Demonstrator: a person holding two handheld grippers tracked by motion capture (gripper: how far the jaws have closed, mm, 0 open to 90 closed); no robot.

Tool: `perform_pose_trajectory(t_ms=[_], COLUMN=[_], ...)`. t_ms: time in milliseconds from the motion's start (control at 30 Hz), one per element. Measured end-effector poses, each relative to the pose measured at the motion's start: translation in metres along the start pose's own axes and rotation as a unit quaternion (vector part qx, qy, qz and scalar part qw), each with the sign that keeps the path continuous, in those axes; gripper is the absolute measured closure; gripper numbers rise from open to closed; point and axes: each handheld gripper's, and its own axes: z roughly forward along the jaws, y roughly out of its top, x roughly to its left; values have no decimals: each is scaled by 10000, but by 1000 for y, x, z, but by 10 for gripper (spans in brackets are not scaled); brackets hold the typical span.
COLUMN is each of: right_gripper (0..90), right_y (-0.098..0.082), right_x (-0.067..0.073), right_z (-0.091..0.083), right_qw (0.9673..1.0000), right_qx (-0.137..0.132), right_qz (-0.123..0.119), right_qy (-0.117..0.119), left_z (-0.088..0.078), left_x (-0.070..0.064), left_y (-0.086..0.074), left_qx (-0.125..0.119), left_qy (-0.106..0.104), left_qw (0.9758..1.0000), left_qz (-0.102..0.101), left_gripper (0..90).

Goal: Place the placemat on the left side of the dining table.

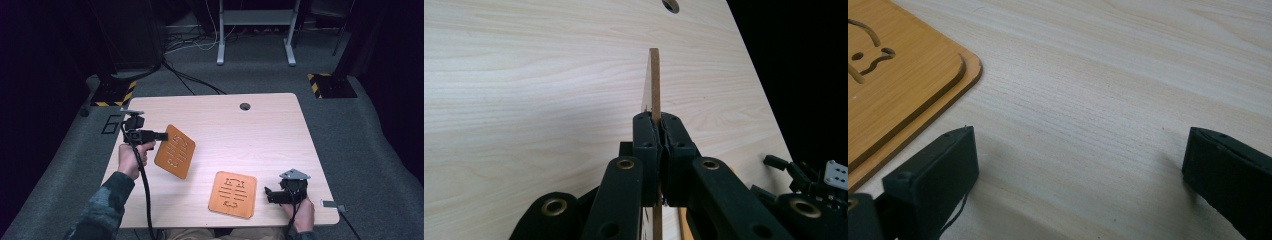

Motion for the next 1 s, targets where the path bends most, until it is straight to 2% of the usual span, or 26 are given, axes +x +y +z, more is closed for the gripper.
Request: perform_pose_trajectory(t_ms=[100,433,567,1000], right_gripper=[6,6,6,6], right_y=[0,0,0,0], right_x=[0,0,0,0], right_z=[0,0,0,0], right_qw=[10000,10000,10000,10000], right_qx=[0,-1,-1,-2], right_qz=[2,1,2,1], right_qy=[0,-2,-2,-4], left_z=[-3,-6,-8,-10], left_x=[5,23,29,51], left_y=[3,10,12,21], left_qx=[-21,-59,-37,-34], left_qy=[87,369,490,858], left_qw=[10000,9992,9987,9960], left_qz=[12,-152,-101,-242], left_gripper=[870,870,870,871])
